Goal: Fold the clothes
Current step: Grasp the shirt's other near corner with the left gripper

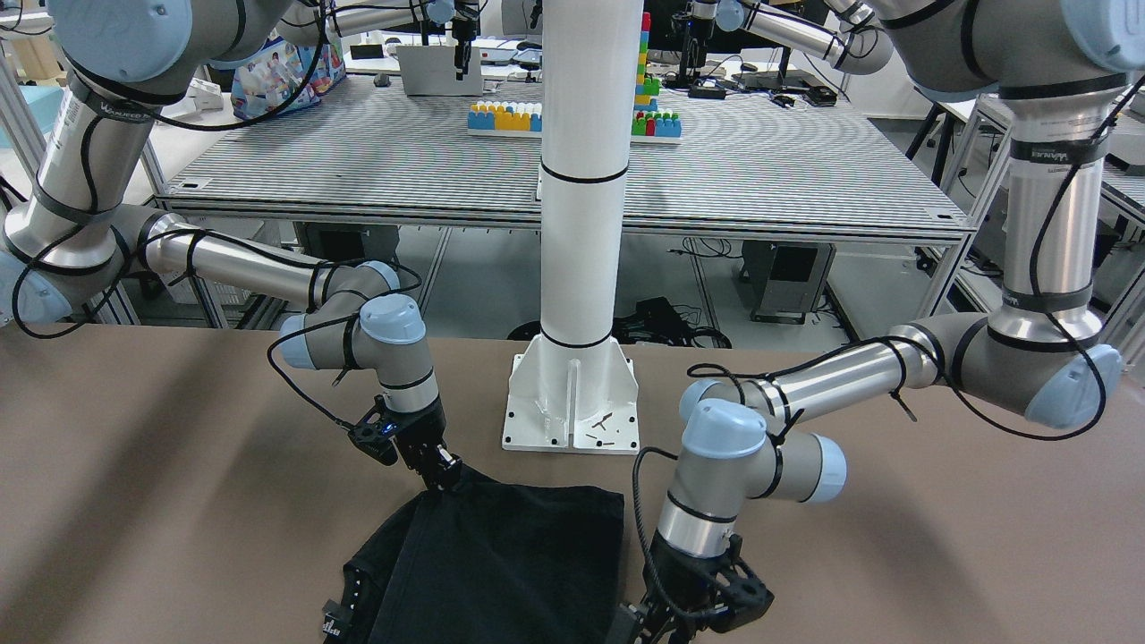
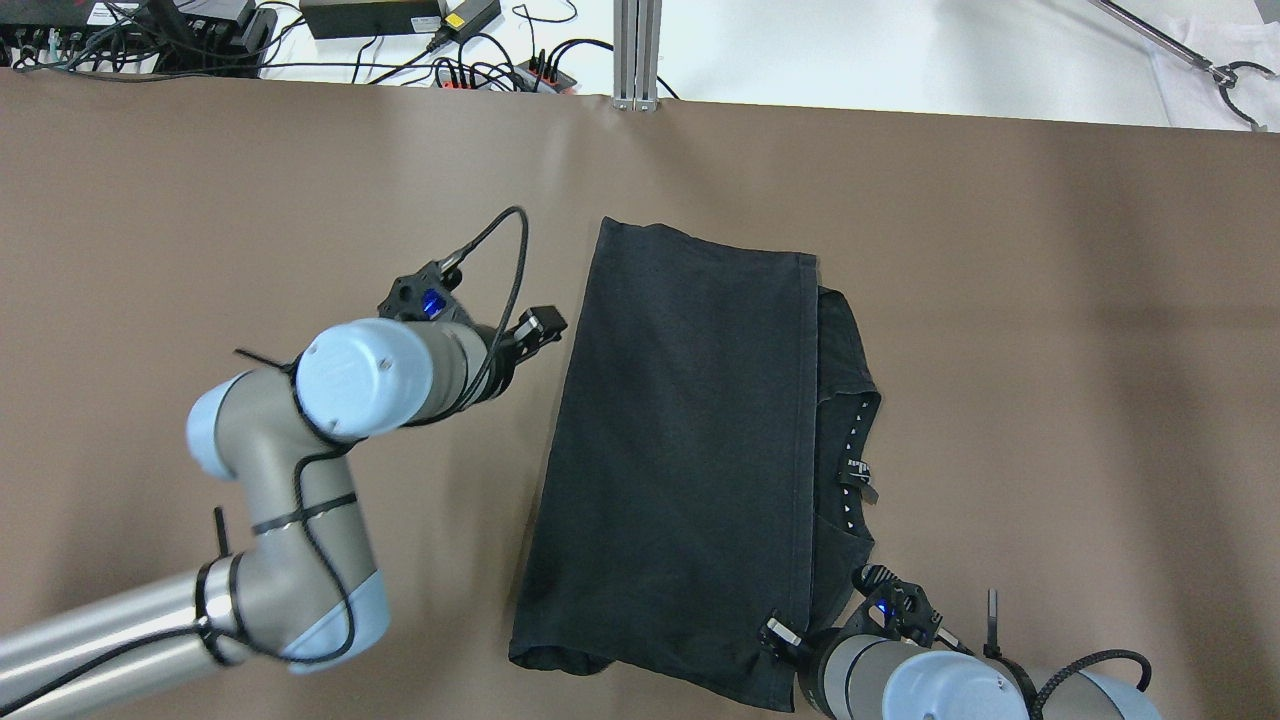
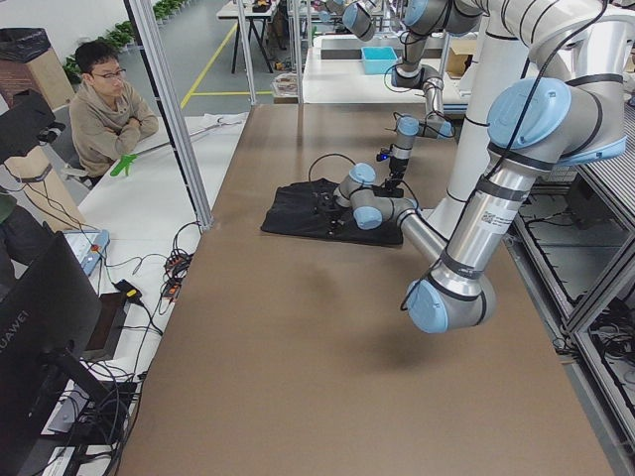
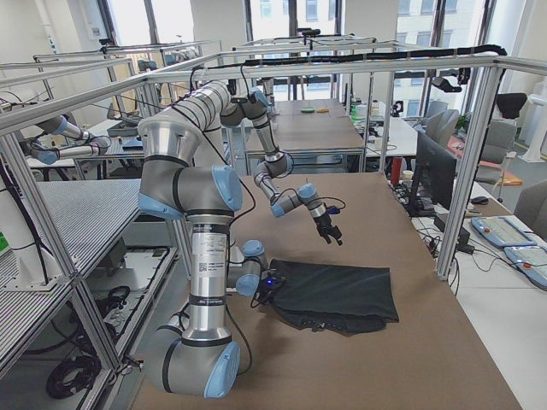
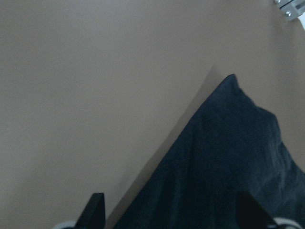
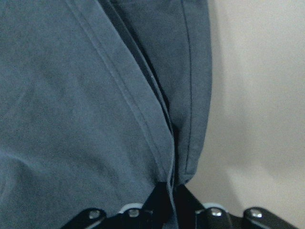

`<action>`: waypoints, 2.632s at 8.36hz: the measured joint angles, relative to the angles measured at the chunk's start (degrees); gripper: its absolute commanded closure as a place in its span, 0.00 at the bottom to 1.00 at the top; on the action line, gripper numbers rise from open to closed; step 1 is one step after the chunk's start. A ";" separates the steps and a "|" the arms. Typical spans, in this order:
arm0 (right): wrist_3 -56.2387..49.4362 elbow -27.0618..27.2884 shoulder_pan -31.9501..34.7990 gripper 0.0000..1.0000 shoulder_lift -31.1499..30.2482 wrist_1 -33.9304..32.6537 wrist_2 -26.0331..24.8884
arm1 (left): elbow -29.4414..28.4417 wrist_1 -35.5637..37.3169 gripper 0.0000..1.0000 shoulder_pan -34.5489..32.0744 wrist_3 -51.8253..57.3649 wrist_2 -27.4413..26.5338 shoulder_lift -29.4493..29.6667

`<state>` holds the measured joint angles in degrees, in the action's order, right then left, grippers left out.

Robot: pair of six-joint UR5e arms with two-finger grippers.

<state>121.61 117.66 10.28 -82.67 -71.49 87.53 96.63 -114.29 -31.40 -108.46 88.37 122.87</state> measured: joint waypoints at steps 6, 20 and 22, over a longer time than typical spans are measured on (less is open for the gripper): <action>0.47 -0.27 -0.80 1.00 -0.17 -0.13 -2.77 | 11.86 -0.40 0.11 22.81 -10.38 -12.42 -11.57; 0.47 0.36 -0.46 1.00 -0.01 -0.14 -2.89 | 11.42 -0.63 1.00 26.16 -12.72 -14.31 -12.90; 0.47 1.12 -0.34 1.00 -0.67 -0.14 -2.89 | 16.24 -0.56 1.00 26.20 -12.70 -13.68 -15.57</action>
<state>122.08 118.78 9.94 -83.33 -71.63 84.64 112.87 -114.86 -5.20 -121.16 74.68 107.30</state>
